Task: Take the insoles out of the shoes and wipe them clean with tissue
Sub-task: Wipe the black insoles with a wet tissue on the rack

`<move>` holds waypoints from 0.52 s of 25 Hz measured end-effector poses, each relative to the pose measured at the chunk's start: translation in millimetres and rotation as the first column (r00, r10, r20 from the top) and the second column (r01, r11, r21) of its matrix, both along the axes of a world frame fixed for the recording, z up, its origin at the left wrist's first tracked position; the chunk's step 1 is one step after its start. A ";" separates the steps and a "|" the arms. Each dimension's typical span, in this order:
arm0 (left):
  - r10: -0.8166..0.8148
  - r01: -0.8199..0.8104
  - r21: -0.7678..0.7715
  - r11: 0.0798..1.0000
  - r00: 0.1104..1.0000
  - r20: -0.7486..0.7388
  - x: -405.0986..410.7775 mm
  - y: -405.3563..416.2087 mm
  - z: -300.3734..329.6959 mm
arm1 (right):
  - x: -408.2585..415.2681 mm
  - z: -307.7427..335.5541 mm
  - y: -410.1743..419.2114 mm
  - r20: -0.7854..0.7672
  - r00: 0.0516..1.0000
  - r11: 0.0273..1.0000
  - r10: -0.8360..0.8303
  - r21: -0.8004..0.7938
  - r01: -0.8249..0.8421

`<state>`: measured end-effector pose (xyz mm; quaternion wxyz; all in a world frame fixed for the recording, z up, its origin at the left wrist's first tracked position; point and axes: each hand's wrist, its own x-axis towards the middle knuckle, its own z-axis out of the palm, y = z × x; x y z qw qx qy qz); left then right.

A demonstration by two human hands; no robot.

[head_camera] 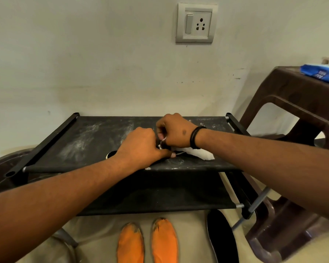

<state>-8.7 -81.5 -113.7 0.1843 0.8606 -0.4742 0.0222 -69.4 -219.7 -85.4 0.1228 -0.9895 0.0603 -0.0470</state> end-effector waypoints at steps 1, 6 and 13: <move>-0.002 0.002 -0.003 1.000 1.000 0.005 -0.1 0.0 -0.3 | 5.7 -0.9 -7.9 0.032 0.998 0.998 -0.061 0.009 0.061; 0.000 0.000 -0.010 1.000 1.000 0.010 -2.0 2.1 0.6 | 11.4 -7.1 -8.4 0.102 0.990 0.994 -0.099 0.055 0.094; 0.028 -0.028 0.007 1.000 0.999 0.031 -0.2 2.4 -0.2 | 16.0 -11.1 -21.8 0.165 0.954 0.967 -0.249 -0.010 0.254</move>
